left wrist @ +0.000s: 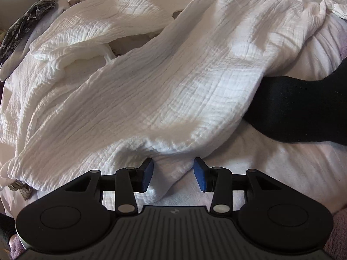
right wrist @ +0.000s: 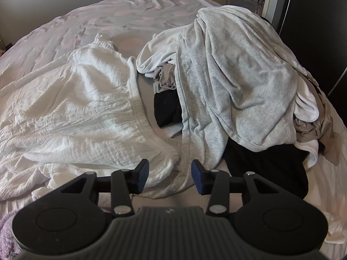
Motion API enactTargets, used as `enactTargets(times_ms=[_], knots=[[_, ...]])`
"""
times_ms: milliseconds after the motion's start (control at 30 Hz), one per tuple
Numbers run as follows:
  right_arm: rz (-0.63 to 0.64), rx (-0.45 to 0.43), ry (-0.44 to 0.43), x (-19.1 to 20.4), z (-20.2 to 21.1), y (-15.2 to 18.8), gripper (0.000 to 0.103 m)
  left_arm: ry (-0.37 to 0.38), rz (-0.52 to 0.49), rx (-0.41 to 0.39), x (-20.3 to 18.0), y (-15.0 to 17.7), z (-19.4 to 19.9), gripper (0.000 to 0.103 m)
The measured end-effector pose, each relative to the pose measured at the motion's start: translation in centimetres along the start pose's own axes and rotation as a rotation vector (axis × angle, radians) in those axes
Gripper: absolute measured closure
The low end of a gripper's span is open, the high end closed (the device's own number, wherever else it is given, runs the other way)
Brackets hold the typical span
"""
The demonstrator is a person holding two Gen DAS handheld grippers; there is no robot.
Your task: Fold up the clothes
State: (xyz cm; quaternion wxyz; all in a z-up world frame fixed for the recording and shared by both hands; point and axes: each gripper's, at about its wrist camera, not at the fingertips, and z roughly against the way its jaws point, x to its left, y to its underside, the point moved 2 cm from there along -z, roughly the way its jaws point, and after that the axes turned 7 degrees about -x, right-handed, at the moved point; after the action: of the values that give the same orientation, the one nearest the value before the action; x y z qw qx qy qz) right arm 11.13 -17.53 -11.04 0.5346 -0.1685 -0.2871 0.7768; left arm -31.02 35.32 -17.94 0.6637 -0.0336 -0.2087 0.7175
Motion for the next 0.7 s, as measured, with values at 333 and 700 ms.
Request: enactTargets(times_ms=[333,700], knots=[[-0.119,0.049,-0.084,-1.9,-1.7,0.7,0.056,0.026,-0.023,0.037,-0.5,1.9,-0.1,0.051],[-0.34,0.141,-0.171,-2.4,-5.7,1.6,0.093,0.006,0.077,0.056,0.4,3.1,-0.1,0.068]])
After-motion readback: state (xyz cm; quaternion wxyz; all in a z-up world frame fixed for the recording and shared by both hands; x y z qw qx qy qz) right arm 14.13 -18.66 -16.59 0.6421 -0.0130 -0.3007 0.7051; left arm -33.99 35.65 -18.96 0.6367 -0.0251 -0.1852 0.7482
